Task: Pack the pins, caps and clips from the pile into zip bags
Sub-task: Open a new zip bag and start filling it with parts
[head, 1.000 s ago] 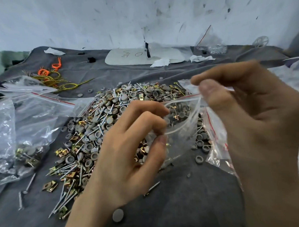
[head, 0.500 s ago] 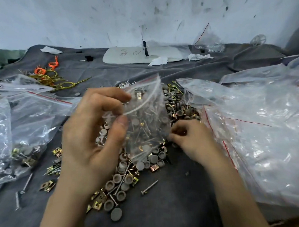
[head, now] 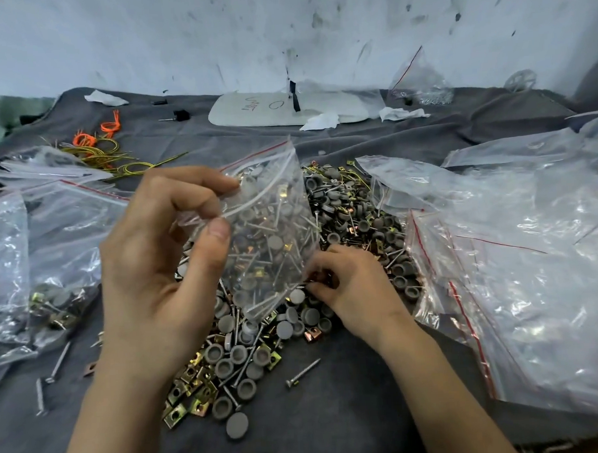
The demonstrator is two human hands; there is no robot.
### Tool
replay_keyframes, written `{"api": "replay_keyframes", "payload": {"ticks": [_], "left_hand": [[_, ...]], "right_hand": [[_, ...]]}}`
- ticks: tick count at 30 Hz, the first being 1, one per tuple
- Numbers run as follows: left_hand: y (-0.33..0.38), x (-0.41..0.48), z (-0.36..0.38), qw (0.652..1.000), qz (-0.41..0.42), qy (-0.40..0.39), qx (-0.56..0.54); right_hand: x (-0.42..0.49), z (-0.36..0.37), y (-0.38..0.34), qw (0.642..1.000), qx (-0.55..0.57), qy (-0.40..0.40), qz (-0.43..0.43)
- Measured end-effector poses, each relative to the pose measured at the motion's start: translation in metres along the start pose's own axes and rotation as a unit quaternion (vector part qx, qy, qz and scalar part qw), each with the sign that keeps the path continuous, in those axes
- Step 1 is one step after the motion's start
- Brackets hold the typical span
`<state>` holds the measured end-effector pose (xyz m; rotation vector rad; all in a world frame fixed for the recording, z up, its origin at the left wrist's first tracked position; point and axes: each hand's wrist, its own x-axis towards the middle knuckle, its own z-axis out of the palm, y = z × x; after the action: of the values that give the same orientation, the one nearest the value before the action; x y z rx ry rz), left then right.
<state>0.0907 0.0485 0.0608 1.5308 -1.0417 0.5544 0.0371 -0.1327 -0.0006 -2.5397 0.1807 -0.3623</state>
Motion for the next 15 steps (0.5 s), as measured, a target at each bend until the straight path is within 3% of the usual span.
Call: {"api": "replay_keyframes", "payload": {"ticks": [5,8,12,15], "left_hand": [[-0.005,-0.003,0.000,1.000,-0.001,0.008,0.018],[-0.004,-0.002,-0.001,1.000,0.010,-0.007,0.007],[0.006,-0.004,0.008,0.998,-0.003,-0.058,-0.008],[0.018,-0.004,0.019,0.994,0.013,-0.109,0.009]], "right_hand": [[0.002,-0.011,0.001,0.992,0.111,0.052,0.039],[0.000,-0.031,0.001,0.963,0.230,0.118,0.070],[-0.012,-0.066,-0.007,0.904,0.342,0.257,0.019],[-0.022,-0.088,-0.026,0.870,0.353,0.335,-0.082]]}}
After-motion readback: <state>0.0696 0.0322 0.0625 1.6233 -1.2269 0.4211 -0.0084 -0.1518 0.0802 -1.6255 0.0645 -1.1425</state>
